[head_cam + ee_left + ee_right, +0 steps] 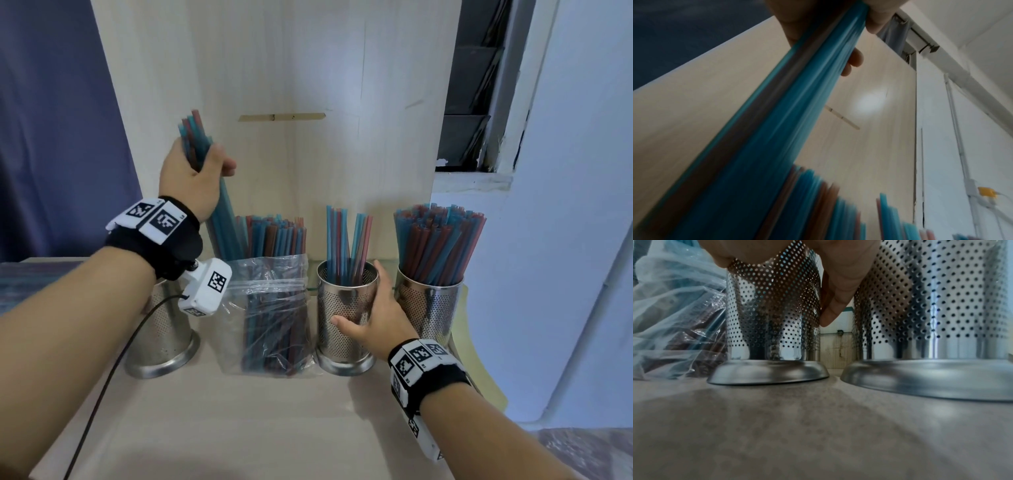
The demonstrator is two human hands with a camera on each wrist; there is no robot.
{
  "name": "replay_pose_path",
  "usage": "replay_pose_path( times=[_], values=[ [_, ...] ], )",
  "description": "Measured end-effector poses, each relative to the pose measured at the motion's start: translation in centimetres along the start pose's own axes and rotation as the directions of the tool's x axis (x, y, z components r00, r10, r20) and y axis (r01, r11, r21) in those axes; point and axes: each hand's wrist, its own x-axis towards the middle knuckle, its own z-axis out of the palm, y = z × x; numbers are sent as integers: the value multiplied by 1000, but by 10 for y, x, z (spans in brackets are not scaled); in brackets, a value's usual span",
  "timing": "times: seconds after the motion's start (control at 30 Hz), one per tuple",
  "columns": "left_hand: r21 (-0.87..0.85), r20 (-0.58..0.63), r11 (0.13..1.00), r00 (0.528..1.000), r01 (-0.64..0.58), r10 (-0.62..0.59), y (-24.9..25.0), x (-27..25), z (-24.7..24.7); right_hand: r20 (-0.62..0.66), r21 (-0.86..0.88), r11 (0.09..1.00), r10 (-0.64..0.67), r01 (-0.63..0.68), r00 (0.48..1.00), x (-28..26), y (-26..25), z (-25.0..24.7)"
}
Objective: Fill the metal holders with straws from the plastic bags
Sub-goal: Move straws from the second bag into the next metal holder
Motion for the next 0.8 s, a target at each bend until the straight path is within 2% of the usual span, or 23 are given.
replay_pose_path(
  times=[0.23,0.43,0.53,0.63,0.8],
  values=[
    [-131,-87,978,984,-164,154,46,21,-18,0,5,1000,9,-9,1000,1,1,1],
    [-236,-149,938,963,-253,223,83,23,-35,-2,8,1000,4,-4,1000,0,1,1],
    [-307,-59,929,978,-209,200,92,2,-31,0,8,1000,-2,2,1000,0,0,0],
    [-306,88,947,988,-95,128,84,-31,-22,3,4,1000,5,-5,1000,-1,-2,-1],
    [-186,326,976,944,116,-50,34,-93,-1,-16,4,1000,-4,4,1000,-2,-3,-1]
  ],
)
